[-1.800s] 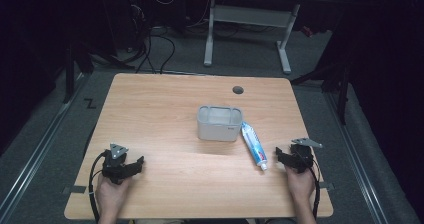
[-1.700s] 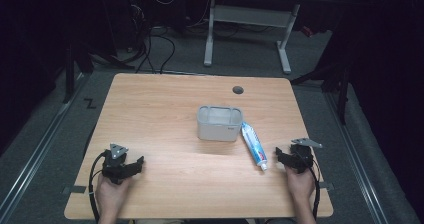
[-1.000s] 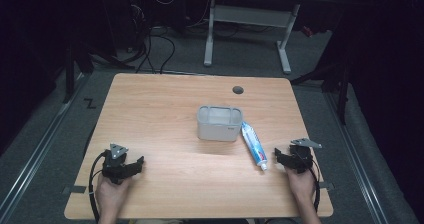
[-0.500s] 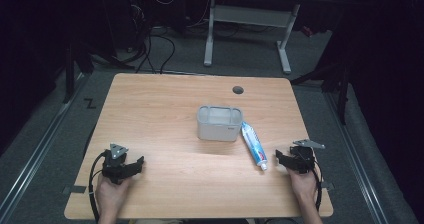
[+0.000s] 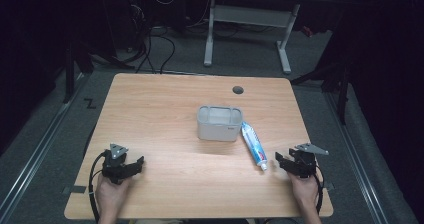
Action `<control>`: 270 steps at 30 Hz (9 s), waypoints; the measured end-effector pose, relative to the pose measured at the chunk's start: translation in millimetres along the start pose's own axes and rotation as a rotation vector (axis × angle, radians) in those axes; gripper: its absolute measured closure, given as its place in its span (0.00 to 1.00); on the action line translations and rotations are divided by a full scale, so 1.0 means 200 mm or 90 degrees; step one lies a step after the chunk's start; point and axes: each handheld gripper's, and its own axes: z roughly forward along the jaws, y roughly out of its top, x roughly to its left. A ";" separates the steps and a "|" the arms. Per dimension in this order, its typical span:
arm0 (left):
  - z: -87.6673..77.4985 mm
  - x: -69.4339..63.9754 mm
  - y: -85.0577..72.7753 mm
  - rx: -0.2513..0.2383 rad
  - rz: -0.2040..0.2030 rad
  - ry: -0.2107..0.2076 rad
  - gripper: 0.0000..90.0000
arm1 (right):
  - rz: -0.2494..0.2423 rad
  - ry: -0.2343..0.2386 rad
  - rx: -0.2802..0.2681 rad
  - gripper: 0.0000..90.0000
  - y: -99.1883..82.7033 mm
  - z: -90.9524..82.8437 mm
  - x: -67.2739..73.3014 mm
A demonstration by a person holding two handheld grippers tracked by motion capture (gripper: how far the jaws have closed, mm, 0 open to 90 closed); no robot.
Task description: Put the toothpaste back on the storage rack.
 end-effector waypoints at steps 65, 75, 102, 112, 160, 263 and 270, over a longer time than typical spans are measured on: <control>0.00 0.00 0.00 -0.002 0.002 -0.002 0.28 | -0.132 0.086 -0.018 0.54 0.30 -0.10 0.35; 0.00 0.00 0.00 0.000 0.004 -0.002 0.28 | -0.145 0.075 0.001 0.54 0.37 -0.07 0.37; 0.00 0.00 0.00 -0.003 0.000 -0.005 0.28 | -0.151 0.056 0.110 0.49 0.56 0.14 0.39; 0.00 0.00 0.00 -0.004 -0.003 -0.008 0.28 | -0.140 0.042 0.157 0.47 0.55 0.25 0.37; 0.00 0.00 0.00 -0.004 -0.003 -0.008 0.28 | -0.122 0.068 0.266 0.63 0.54 0.50 0.36; 0.00 0.00 0.00 -0.002 0.002 -0.005 0.28 | -0.131 0.160 0.027 0.79 0.81 -0.09 0.36; 0.00 0.00 0.00 0.000 0.004 -0.005 0.28 | -0.128 0.199 -0.005 0.80 0.86 -0.14 0.39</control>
